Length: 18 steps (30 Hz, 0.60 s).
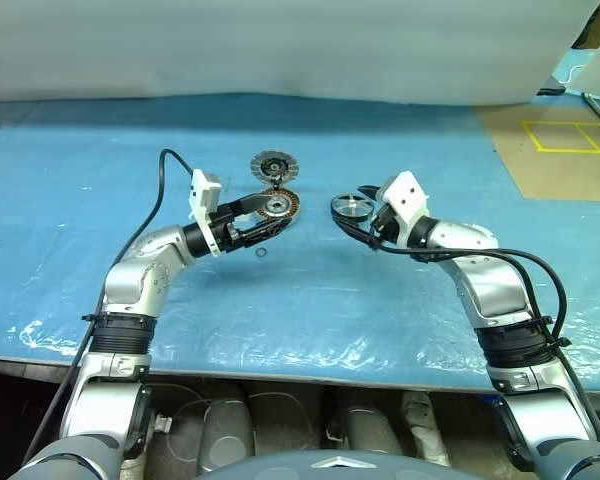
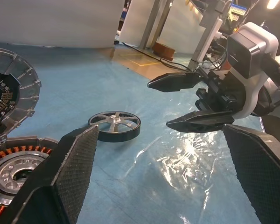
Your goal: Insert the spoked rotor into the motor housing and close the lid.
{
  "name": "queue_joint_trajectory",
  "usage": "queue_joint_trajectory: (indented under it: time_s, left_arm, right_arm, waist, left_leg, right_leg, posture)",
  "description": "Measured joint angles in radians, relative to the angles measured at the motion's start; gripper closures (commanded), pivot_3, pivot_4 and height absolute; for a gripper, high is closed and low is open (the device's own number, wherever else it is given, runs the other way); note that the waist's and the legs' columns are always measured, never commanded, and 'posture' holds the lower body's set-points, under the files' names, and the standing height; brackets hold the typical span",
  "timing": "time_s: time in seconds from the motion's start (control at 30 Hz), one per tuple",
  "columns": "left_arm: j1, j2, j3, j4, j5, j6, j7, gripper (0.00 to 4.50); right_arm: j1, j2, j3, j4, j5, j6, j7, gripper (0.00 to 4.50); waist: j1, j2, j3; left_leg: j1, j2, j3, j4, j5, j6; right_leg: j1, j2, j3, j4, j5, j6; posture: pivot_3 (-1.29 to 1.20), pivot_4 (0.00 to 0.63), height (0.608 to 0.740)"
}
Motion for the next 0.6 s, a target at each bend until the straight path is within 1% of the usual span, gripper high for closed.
queue_joint_trajectory:
  time_s: [0.6]
  left_arm:
    - [0.0,0.001,0.0,0.0,0.0,0.01,0.0,0.02]
  right_arm:
    - [0.0,0.0,0.0,0.0,0.0,-0.004,0.001,0.48]
  waist:
    - [0.0,0.0,0.0]
  left_leg:
    - [0.0,0.0,0.0,0.0,0.0,0.0]
  right_leg:
    - [0.0,0.0,0.0,0.0,0.0,0.0]
  posture:
    - [0.0,0.15,0.74]
